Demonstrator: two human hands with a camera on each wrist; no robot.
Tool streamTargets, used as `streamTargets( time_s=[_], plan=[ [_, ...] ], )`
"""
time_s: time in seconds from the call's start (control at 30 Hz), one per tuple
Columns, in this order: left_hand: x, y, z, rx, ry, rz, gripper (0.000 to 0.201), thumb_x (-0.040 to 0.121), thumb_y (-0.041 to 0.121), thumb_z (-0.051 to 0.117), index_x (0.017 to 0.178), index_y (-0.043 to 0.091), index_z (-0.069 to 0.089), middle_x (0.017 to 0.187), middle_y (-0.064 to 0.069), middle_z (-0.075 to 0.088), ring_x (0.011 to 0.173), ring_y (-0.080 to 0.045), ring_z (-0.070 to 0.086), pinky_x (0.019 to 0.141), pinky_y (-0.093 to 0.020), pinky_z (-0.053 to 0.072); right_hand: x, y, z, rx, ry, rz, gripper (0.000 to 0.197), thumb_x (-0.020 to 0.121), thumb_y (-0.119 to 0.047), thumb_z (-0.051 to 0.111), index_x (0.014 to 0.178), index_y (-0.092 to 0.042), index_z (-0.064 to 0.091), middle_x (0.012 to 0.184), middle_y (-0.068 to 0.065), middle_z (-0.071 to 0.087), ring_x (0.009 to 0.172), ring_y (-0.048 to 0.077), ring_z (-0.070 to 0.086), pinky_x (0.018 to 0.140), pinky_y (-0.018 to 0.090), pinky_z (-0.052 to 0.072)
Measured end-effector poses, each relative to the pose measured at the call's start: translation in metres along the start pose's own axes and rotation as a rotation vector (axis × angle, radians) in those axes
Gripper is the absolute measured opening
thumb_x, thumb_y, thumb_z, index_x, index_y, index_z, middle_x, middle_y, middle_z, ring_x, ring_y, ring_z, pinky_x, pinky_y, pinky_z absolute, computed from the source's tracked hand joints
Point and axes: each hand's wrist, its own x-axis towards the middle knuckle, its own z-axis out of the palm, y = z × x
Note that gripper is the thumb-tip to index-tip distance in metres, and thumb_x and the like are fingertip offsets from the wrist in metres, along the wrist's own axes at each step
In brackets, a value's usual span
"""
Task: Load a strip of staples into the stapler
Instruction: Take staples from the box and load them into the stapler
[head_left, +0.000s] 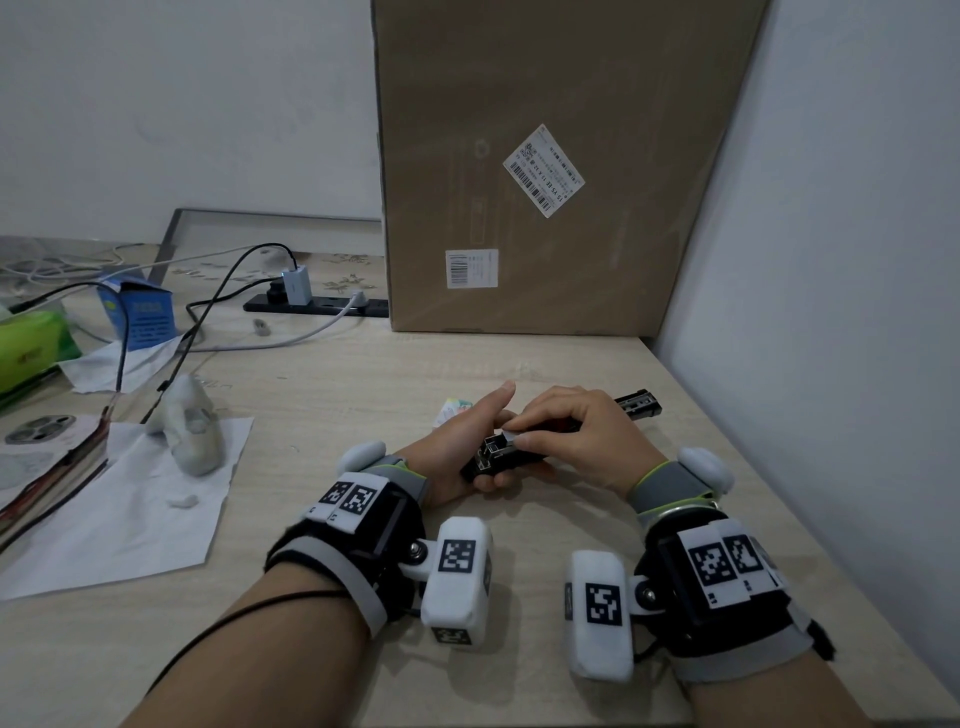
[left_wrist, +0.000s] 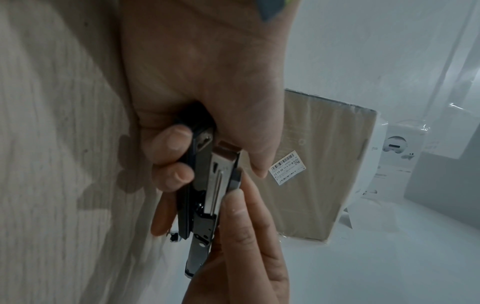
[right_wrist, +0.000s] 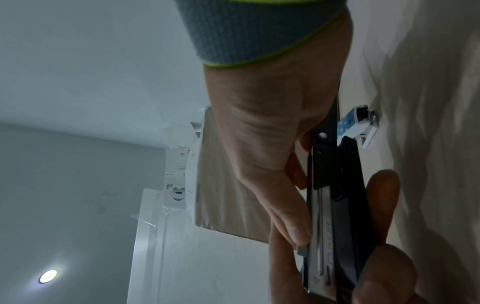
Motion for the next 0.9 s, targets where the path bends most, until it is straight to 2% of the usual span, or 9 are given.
streamTargets(
  time_s=[0.27,0.43,0.5,0.6,0.67,0.7,0.77,0.83,0.9],
  plan=[
    [-0.001,0.0,0.001,0.014,-0.012,0.001,0.06,0.094,0.058,0.029,0.094,0.007,0.06,0.059,-0.005,0.067,0.037,-0.013,0.042,0.031,-0.017,0.025,0.0,0.0,-0.001,-0.006,-0.031,0.028,0.013,0.07,-0.012,0.077,0.082,-0.019,0.076,0.085,0.006,0.071,0.085,0.019,0.065,0.088,0.041,0.051],
    [-0.001,0.0,0.001,0.01,-0.02,0.002,0.06,0.093,0.058,0.029,0.091,0.007,0.06,0.06,-0.006,0.066,0.035,-0.013,0.042,0.032,-0.017,0.023,0.002,0.002,0.002,-0.038,-0.042,0.023,0.016,0.063,-0.034,0.075,0.079,-0.031,0.075,0.085,-0.003,0.073,0.09,0.02,0.064,0.09,0.046,0.048],
    [-0.001,0.0,0.001,-0.008,-0.024,0.005,0.06,0.094,0.057,0.028,0.094,0.006,0.061,0.058,-0.005,0.065,0.034,-0.012,0.042,0.03,-0.016,0.023,0.002,0.003,0.001,-0.041,-0.055,0.018,0.017,0.063,-0.035,0.075,0.08,-0.031,0.075,0.09,-0.005,0.073,0.095,0.016,0.064,0.094,0.042,0.047],
    [-0.002,0.0,0.001,-0.043,-0.019,0.015,0.059,0.095,0.056,0.027,0.095,0.009,0.063,0.055,-0.003,0.063,0.034,-0.012,0.042,0.029,-0.015,0.023,0.003,0.006,0.0,-0.108,-0.061,0.01,0.024,0.063,-0.038,0.074,0.086,-0.039,0.073,0.104,-0.012,0.07,0.11,0.015,0.055,0.101,0.031,0.038],
    [-0.002,0.0,0.0,-0.054,-0.005,0.021,0.061,0.094,0.057,0.029,0.1,0.007,0.062,0.058,-0.007,0.064,0.033,-0.012,0.042,0.03,-0.016,0.023,0.002,0.005,-0.001,-0.105,-0.052,0.001,0.034,0.065,-0.03,0.078,0.098,-0.036,0.071,0.114,-0.014,0.064,0.114,0.003,0.049,0.101,0.018,0.032],
    [-0.002,0.0,-0.001,-0.057,0.01,0.019,0.061,0.093,0.059,0.031,0.102,0.006,0.06,0.064,-0.012,0.068,0.032,-0.013,0.041,0.031,-0.017,0.023,0.001,0.003,-0.003,-0.078,-0.02,0.01,0.037,0.067,-0.025,0.078,0.101,-0.034,0.07,0.116,-0.016,0.062,0.113,-0.003,0.046,0.099,0.013,0.029],
    [-0.002,0.0,-0.003,-0.071,0.034,0.006,0.062,0.09,0.062,0.034,0.104,0.004,0.054,0.086,-0.03,0.07,0.031,-0.015,0.039,0.032,-0.019,0.024,0.0,0.0,-0.009,-0.006,0.123,0.039,0.032,0.071,-0.022,0.076,0.101,-0.032,0.07,0.114,-0.018,0.063,0.114,-0.001,0.047,0.1,0.015,0.03],
    [-0.002,-0.001,-0.004,-0.1,0.042,0.002,0.063,0.09,0.063,0.034,0.106,0.005,0.051,0.102,-0.038,0.065,0.031,-0.016,0.039,0.032,-0.019,0.024,0.0,0.003,-0.016,0.035,0.352,0.048,0.023,0.075,-0.026,0.073,0.097,-0.029,0.073,0.107,-0.013,0.069,0.112,0.008,0.056,0.102,0.028,0.039],
    [-0.001,0.0,-0.005,-0.126,0.062,0.006,0.061,0.09,0.062,0.034,0.105,0.006,0.052,0.099,-0.034,0.068,0.03,-0.016,0.04,0.031,-0.018,0.024,0.001,0.013,-0.019,-0.034,0.585,0.152,0.022,0.078,-0.032,0.068,0.099,-0.029,0.071,0.108,-0.006,0.07,0.11,0.013,0.058,0.101,0.042,0.043]
  ],
)
